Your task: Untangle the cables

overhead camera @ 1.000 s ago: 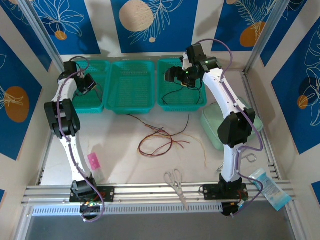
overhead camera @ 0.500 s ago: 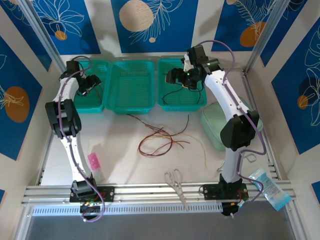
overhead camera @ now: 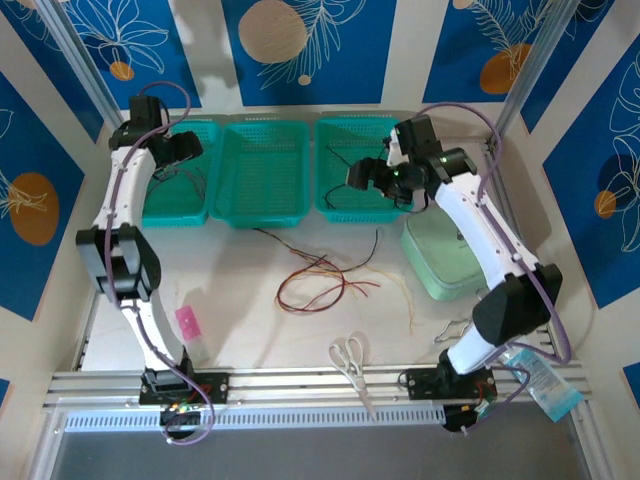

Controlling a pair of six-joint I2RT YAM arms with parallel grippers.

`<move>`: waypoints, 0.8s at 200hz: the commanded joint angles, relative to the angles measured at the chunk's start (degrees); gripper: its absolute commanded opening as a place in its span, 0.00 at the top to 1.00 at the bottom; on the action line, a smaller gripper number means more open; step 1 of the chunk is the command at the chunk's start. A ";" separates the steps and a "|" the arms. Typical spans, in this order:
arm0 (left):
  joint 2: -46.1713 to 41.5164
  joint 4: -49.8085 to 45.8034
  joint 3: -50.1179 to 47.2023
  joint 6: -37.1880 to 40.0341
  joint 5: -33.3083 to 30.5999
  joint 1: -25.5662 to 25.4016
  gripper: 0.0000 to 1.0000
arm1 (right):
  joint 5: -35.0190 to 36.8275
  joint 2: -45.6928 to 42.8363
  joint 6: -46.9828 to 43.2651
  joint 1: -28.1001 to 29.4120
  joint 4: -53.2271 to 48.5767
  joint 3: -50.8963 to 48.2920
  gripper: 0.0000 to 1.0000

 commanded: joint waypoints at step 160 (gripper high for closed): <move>-40.08 21.33 -54.66 -5.89 -10.21 -45.40 0.26 | 7.92 -13.00 19.99 2.17 20.14 -44.14 0.28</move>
